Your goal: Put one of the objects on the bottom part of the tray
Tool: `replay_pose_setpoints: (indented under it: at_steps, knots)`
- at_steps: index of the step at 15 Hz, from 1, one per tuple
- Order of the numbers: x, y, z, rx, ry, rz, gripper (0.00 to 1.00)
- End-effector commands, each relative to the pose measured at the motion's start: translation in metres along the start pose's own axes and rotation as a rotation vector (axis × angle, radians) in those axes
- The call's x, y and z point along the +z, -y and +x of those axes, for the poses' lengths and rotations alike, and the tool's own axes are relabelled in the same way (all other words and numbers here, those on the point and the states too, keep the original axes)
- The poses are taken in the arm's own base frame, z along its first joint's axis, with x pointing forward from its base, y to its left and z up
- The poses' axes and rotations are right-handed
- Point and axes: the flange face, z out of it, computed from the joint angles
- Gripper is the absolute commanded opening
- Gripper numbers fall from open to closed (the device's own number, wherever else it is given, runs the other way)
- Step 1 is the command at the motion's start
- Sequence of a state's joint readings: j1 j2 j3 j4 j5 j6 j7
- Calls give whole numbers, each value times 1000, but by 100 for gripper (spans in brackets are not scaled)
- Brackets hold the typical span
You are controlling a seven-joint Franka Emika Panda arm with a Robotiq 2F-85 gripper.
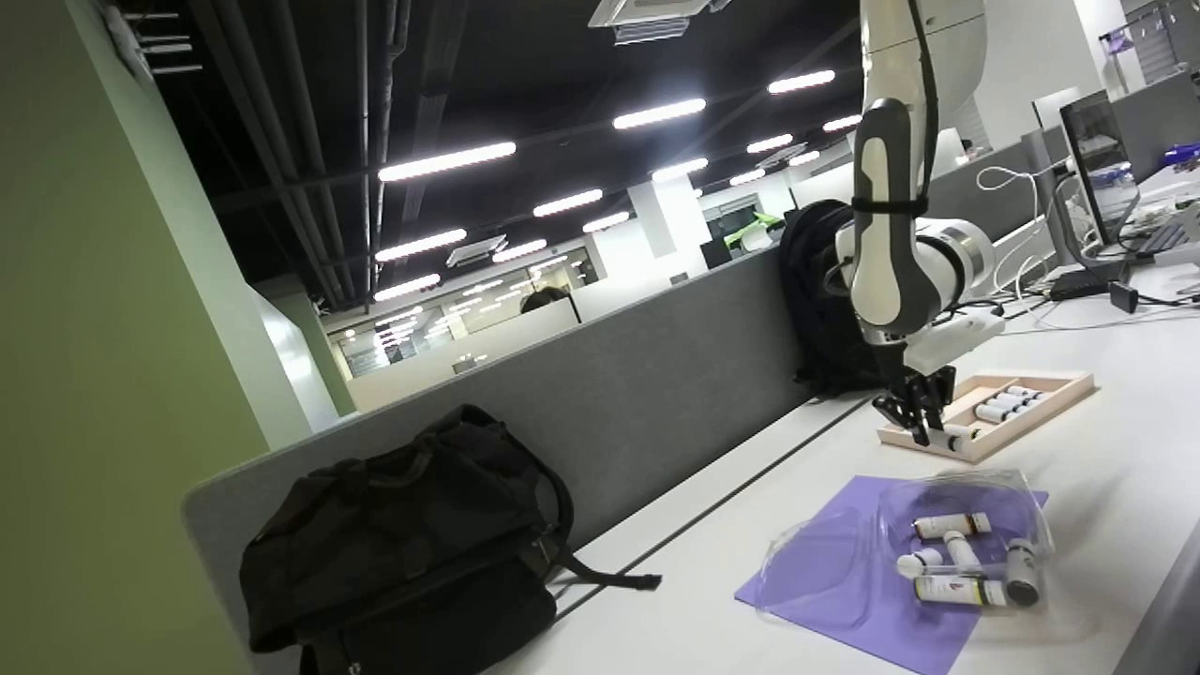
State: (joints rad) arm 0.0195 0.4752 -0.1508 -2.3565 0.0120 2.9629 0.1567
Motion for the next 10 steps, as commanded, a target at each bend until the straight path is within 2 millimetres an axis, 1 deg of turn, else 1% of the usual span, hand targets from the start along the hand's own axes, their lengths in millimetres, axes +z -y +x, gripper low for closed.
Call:
replay_pose_setpoints:
  at_steps: [1,2,4,8,9,10]
  knots:
    - [-23,-29,42,35,24,-15,12]
    - [-13,-17,22,17,8,-7,37]
    - [-20,-29,38,35,15,-14,37]
    - [-20,-28,39,32,20,-15,37]
    - [-17,-36,44,52,20,-28,12]
    - [-14,-47,48,75,13,-35,12]
